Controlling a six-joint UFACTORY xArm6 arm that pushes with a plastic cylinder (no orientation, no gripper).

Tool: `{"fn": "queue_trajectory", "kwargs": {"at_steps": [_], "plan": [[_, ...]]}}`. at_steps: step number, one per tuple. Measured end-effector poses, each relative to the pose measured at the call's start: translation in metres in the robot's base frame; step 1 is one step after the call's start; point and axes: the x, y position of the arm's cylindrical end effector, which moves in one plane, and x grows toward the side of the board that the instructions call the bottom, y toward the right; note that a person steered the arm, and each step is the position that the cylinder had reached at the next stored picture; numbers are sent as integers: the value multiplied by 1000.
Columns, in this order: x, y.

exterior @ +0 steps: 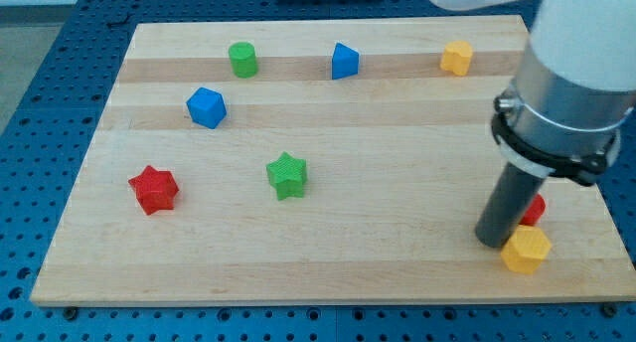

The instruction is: Slide the green star towards red circle

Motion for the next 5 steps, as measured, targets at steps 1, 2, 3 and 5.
{"fn": "queue_trajectory", "kwargs": {"at_steps": [1, 2, 3, 5], "plan": [[1, -2], [-12, -44], [-51, -73], [-104, -153]]}}
